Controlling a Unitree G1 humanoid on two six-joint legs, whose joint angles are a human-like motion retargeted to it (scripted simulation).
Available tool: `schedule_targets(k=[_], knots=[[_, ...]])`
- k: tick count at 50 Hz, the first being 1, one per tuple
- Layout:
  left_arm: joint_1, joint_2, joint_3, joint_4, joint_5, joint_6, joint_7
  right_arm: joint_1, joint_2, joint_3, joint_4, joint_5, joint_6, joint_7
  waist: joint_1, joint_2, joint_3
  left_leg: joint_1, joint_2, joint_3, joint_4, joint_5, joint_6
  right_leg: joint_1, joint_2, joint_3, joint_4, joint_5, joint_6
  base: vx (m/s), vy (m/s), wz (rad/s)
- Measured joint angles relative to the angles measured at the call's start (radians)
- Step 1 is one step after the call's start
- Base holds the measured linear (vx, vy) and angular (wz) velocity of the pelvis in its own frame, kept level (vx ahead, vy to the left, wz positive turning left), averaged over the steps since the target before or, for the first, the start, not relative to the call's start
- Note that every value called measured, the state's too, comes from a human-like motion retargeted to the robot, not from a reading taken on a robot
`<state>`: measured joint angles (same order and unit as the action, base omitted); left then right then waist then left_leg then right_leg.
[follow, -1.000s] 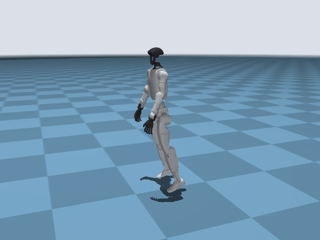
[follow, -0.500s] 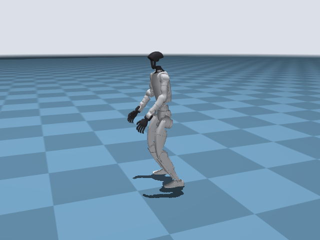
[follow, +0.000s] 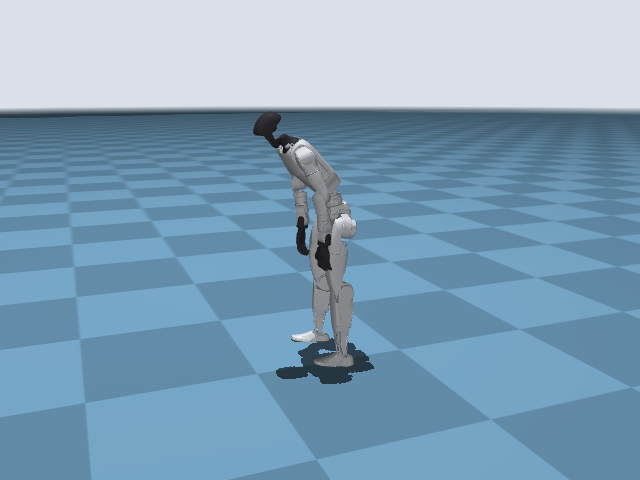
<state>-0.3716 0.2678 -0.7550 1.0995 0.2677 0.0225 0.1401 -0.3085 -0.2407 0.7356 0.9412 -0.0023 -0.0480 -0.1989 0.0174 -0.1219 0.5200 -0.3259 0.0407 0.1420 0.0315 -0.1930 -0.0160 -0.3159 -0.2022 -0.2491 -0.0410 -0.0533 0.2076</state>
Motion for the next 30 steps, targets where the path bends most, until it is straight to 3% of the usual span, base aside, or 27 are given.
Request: schedule_targets(k=[5,10,15,20,22,27,30], knots=[[0.011,0.039,-0.079,-0.067,-0.117,-0.050,0.066,0.018,-0.059,0.073,-0.136,-0.014,-0.018,-0.105,-0.012,0.007,0.000,-0.118,-0.010,-0.028,-0.080,0.082,0.007,-0.150,-0.004,-0.011,0.023,0.012,-0.034,-0.22,0.07,0.33],[0.031,0.195,-0.113,-0.412,-0.232,-0.189,0.348,0.137,-0.270,-0.062,-0.554,-0.086,-0.110,-0.340,-0.051,0.054,0.000,-0.388,-0.037,-0.083,0.077,0.036,-0.009,-0.407,-0.066,-0.028,0.226,-0.077,-0.050,-0.20,0.05,0.85],[0.115,0.439,0.059,-0.989,-0.263,-0.300,0.482,0.395,-0.502,-0.383,-1.080,-0.092,-0.212,-0.412,-0.039,0.122,0.000,-0.889,-0.028,-0.113,0.671,-0.152,-0.056,-0.814,-0.137,0.003,0.693,-0.279,-0.116,-0.12,0.03,0.45],[0.312,0.592,0.221,-1.381,-0.205,-0.366,0.669,0.697,-0.611,-0.612,-1.403,-0.103,-0.308,-0.516,-0.029,0.090,0.000,-1.242,-0.005,-0.102,1.190,-0.326,-0.069,-1.216,-0.187,0.149,1.262,-0.492,-0.159,-0.01,0.00,-0.03],[0.461,0.612,0.261,-1.473,-0.171,-0.388,0.739,0.834,-0.637,-0.637,-1.470,-0.121,-0.339,-0.559,-0.037,0.059,0.000,-1.244,0.001,-0.083,1.376,-0.406,-0.061,-1.253,-0.194,0.233,1.468,-0.583,-0.168,0.03,-0.01,-0.13],[0.861,0.639,0.350,-1.604,-0.098,-0.451,0.872,1.155,-0.695,-0.685,-1.567,-0.165,-0.414,-0.677,-0.029,0.058,0.000,-1.244,0.035,-0.122,1.833,-0.588,-0.063,-1.254,-0.172,0.347,1.907,-0.788,-0.195,0.09,-0.01,-0.44],[1.099,0.653,0.411,-1.631,-0.067,-0.478,0.944,1.341,-0.748,-0.737,-1.603,-0.178,-0.453,-0.734,0.019,0.084,0.000,-1.244,0.095,-0.170,2.068,-0.670,-0.067,-1.254,-0.099,0.383,2.087,-0.819,-0.206,-0.03,0.08,-1.11]])
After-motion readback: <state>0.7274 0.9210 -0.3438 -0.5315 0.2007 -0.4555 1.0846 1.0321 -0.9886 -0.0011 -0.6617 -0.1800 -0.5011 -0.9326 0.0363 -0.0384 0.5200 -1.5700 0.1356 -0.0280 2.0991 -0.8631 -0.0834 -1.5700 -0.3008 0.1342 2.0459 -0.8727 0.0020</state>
